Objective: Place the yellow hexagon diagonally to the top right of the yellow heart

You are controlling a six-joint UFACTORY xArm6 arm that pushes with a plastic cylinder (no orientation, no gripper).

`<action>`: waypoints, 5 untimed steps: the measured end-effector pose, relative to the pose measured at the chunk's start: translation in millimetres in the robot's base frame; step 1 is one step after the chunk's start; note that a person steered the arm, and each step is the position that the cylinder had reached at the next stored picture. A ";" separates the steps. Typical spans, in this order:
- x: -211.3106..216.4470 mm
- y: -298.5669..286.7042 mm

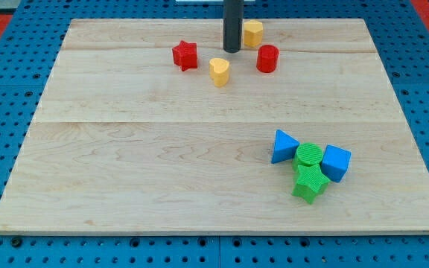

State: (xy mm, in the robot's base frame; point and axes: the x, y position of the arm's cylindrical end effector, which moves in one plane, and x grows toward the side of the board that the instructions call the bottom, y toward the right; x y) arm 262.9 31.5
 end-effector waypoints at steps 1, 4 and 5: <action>-14.9 -12.6; -16.3 9.7; -18.1 19.6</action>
State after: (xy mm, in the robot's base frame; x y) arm 244.8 51.1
